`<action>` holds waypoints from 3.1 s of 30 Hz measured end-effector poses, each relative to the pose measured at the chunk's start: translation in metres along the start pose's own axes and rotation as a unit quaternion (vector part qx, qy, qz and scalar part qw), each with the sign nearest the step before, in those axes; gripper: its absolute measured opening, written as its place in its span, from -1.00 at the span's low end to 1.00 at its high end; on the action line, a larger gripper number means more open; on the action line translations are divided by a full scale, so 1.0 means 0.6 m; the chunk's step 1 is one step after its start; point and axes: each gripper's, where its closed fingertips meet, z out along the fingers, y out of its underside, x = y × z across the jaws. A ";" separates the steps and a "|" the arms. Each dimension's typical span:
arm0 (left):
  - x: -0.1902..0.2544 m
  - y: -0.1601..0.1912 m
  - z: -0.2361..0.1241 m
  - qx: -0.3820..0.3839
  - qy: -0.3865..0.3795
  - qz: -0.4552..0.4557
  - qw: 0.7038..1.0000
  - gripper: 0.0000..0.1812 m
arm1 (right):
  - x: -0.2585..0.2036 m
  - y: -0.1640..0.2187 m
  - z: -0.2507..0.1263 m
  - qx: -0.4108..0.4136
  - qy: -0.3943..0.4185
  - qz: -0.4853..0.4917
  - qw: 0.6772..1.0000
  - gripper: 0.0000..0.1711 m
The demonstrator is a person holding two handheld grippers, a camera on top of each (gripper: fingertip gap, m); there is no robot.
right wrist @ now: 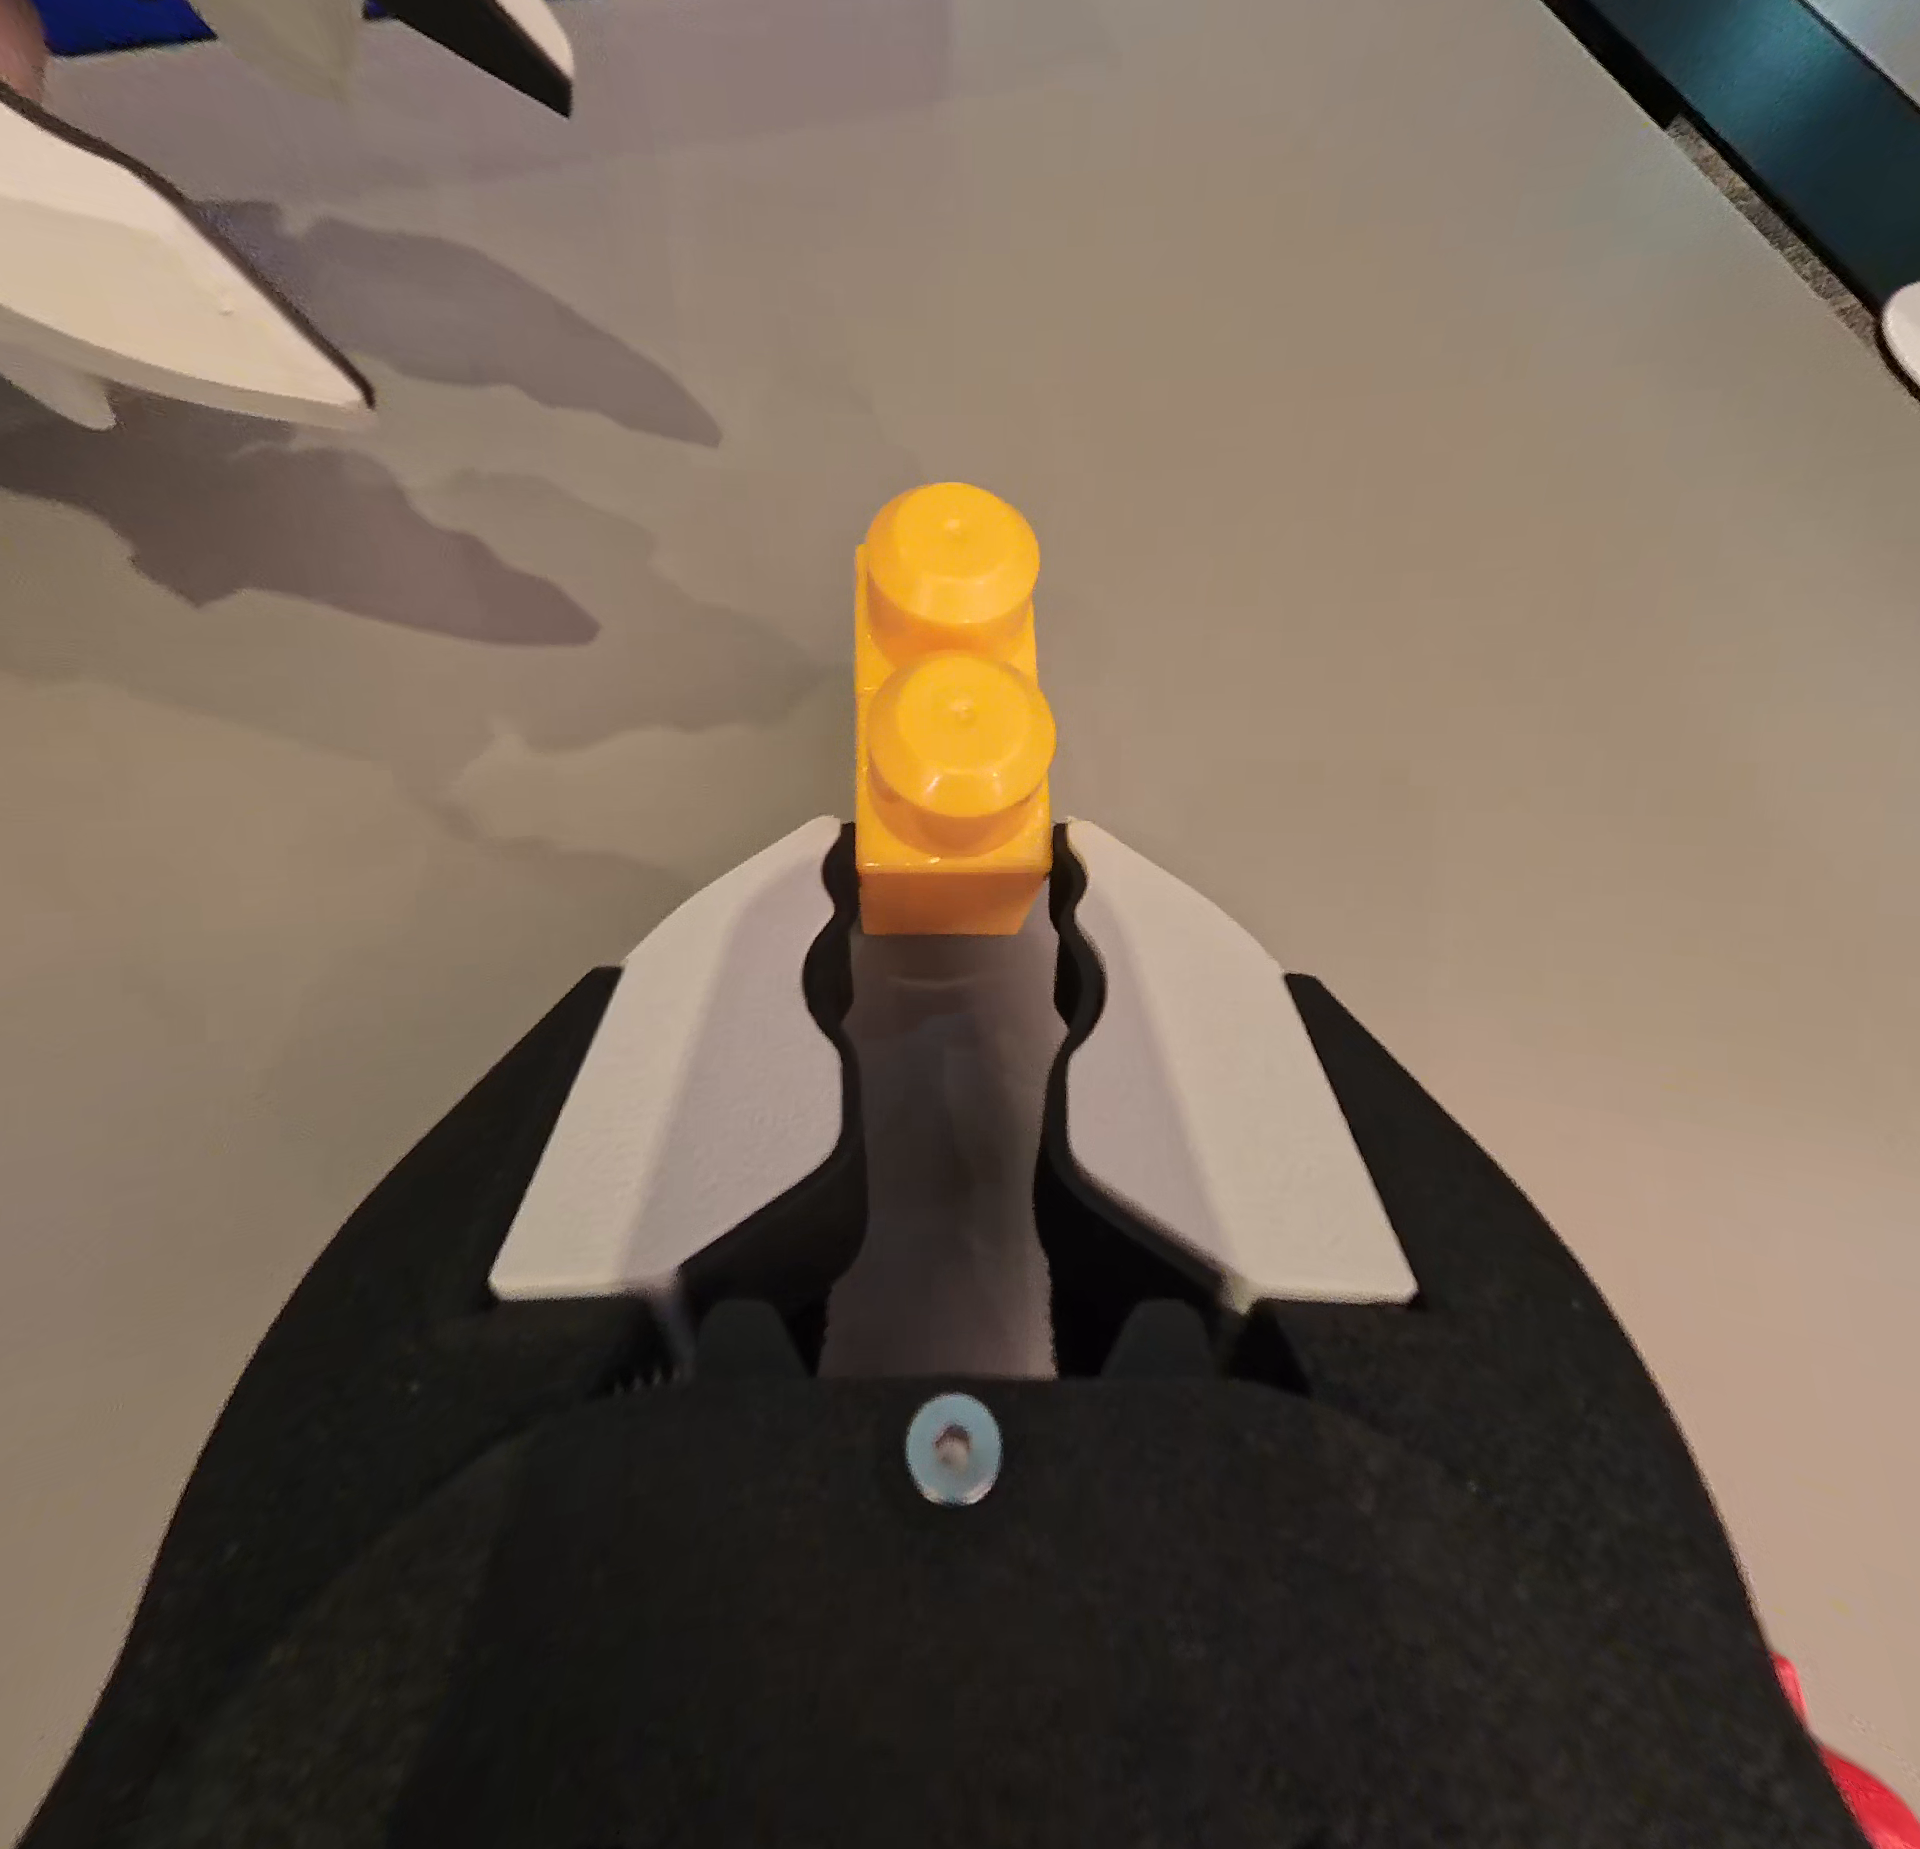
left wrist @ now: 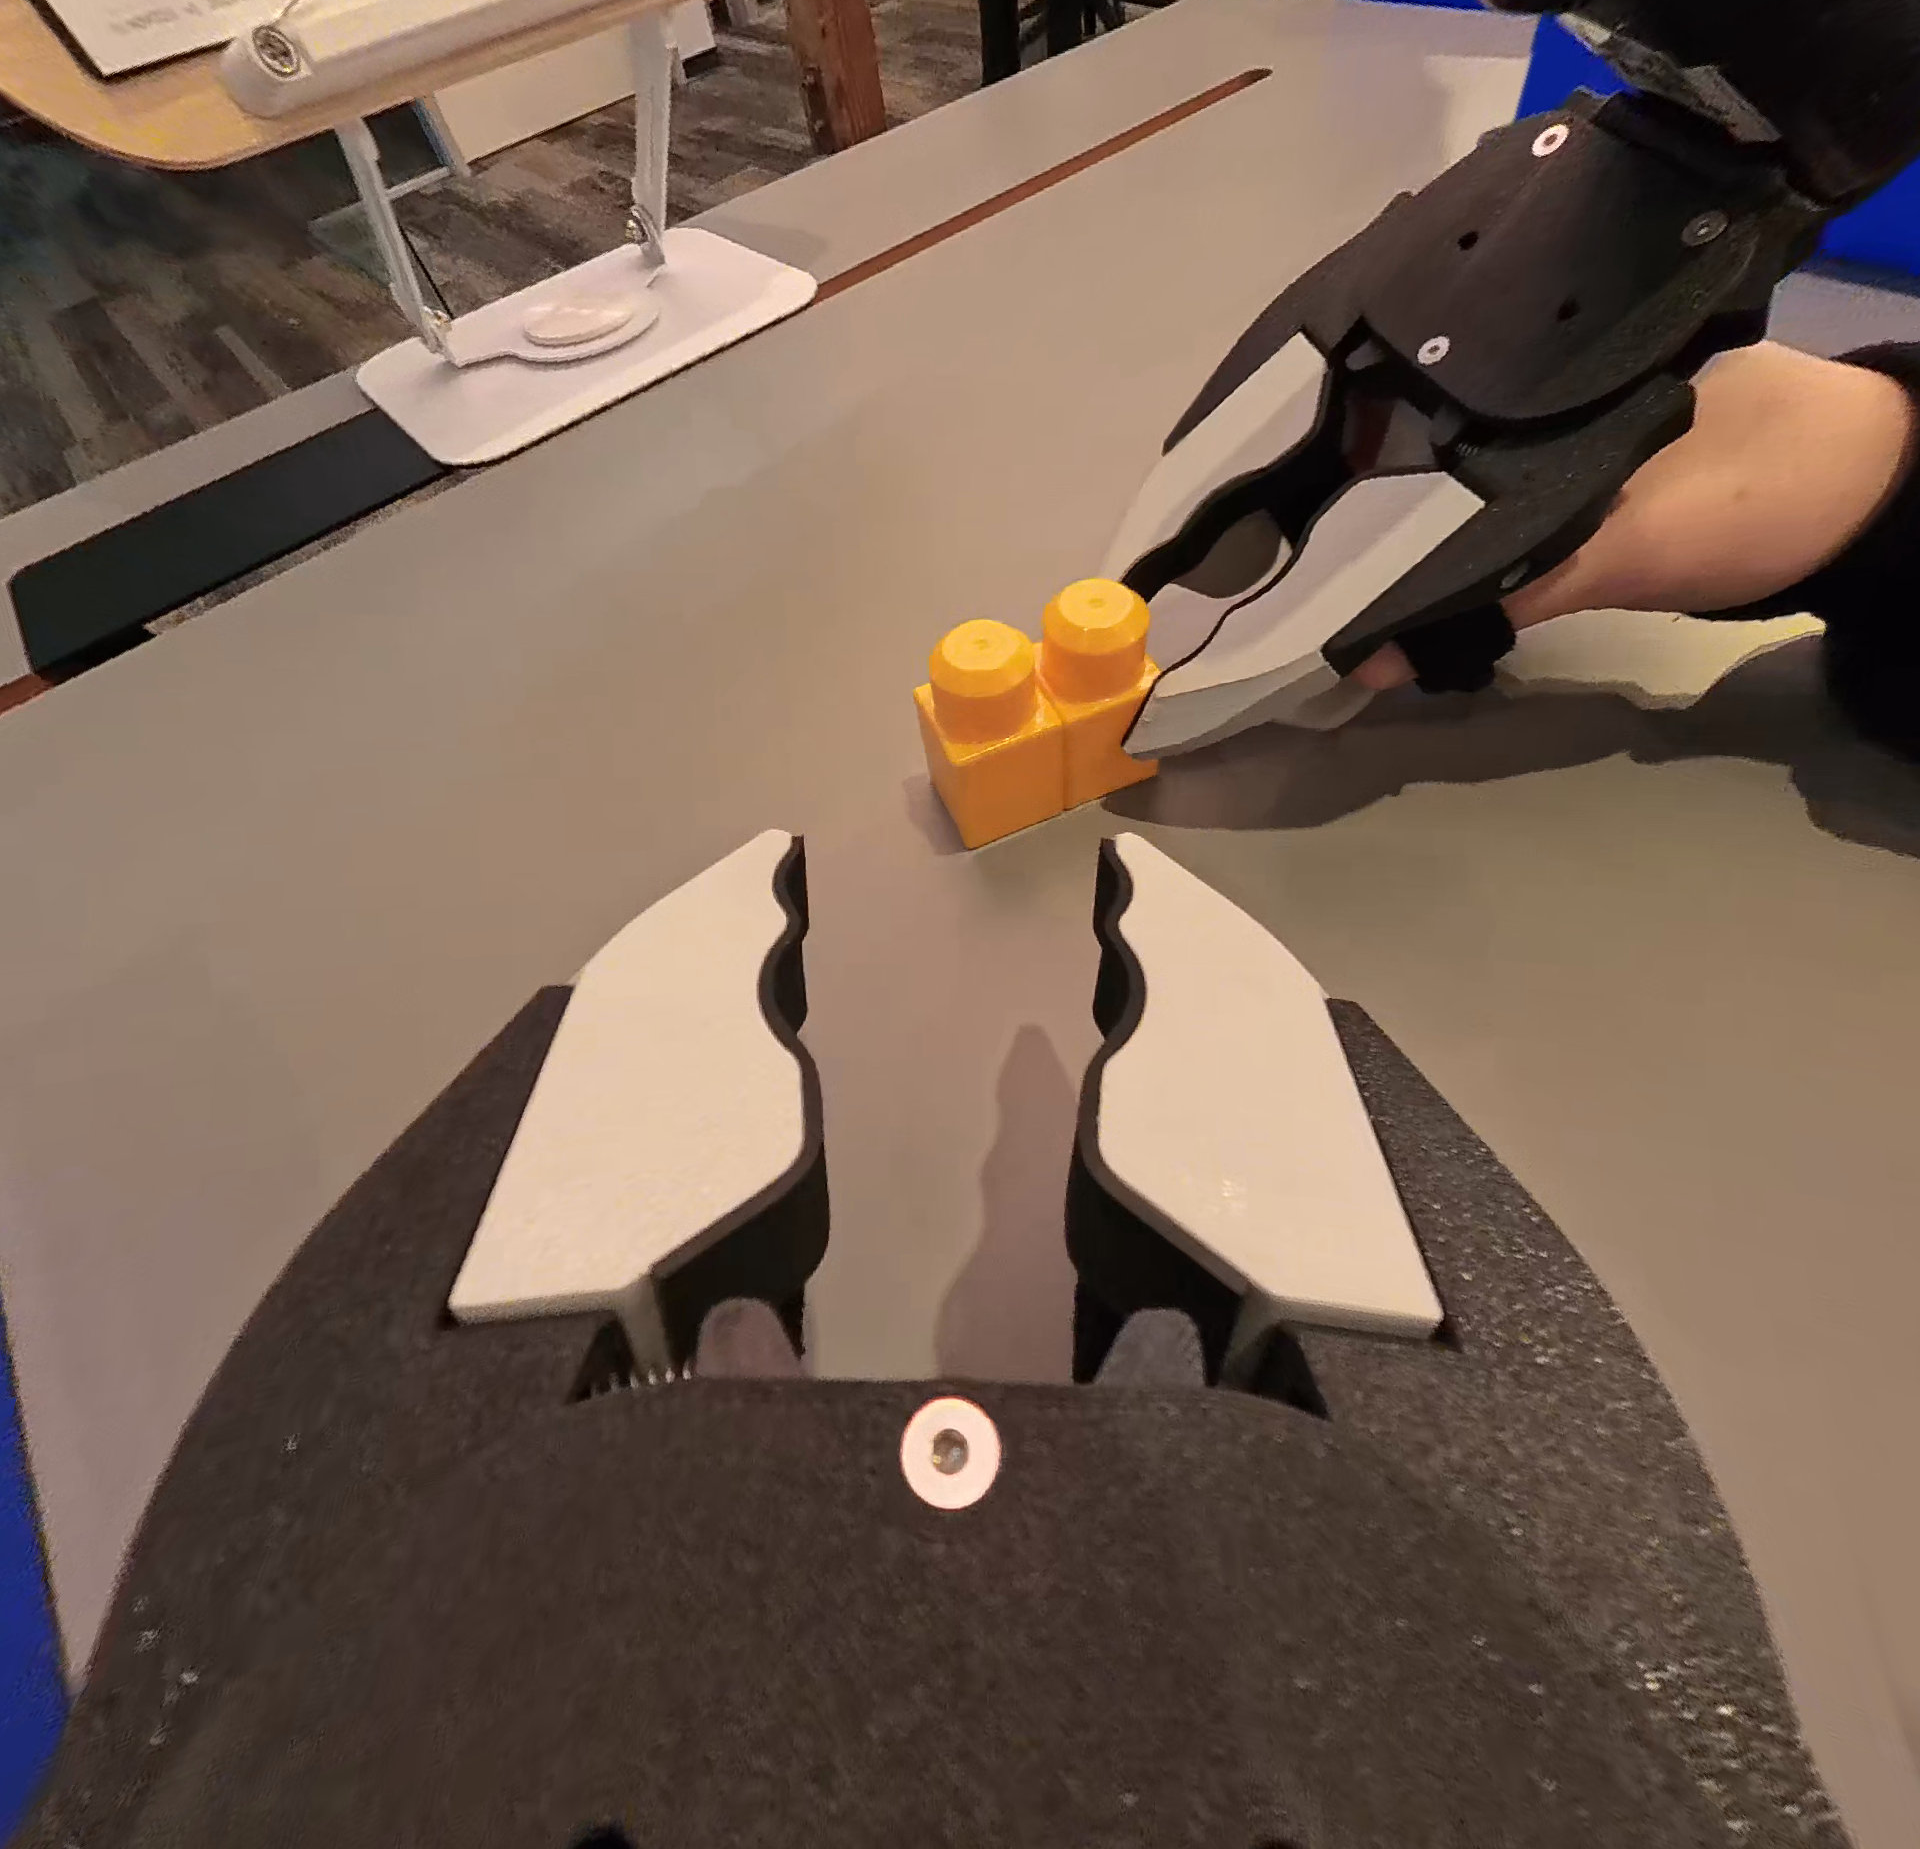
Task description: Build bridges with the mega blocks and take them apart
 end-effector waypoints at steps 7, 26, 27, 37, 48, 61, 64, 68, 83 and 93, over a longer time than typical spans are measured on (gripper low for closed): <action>-0.027 0.009 -0.011 0.002 -0.024 -0.019 1.000 -0.40 | 0.002 -0.021 0.028 0.005 -0.001 0.004 1.000 -0.59; 0.012 0.028 0.100 -0.067 -0.174 -0.071 0.980 0.07 | 0.010 0.010 -0.166 0.112 0.034 -0.028 0.993 -0.46; 0.013 0.023 0.108 -0.063 -0.170 -0.081 0.980 0.05 | 0.014 0.017 -0.176 0.116 0.033 -0.022 0.992 -0.46; 0.001 0.028 0.149 -0.105 -0.196 -0.113 0.968 0.04 | 0.022 0.035 -0.260 0.171 0.024 -0.024 0.985 -0.50; -0.013 0.050 0.162 -0.157 -0.215 -0.133 0.955 0.02 | 0.027 0.049 -0.280 0.176 0.020 -0.020 0.984 -0.50; -0.011 0.059 0.172 -0.172 -0.195 -0.168 0.951 -0.05 | 0.028 0.050 -0.281 0.176 0.023 -0.021 0.984 -0.50; -0.011 0.058 0.172 -0.172 -0.194 -0.168 0.951 -0.05 | 0.029 0.051 -0.282 0.177 0.023 -0.019 0.984 -0.51; -0.009 0.058 0.173 -0.171 -0.190 -0.165 0.952 -0.06 | 0.030 0.052 -0.280 0.176 0.022 -0.017 0.984 -0.50; 0.013 0.056 0.163 -0.161 -0.115 -0.123 0.972 -0.11 | 0.029 0.066 -0.262 0.157 0.019 -0.015 0.987 -0.50; 0.057 0.030 0.126 -0.116 -0.056 -0.088 0.988 -0.11 | -0.011 0.022 -0.224 0.161 -0.041 -0.011 0.986 -0.51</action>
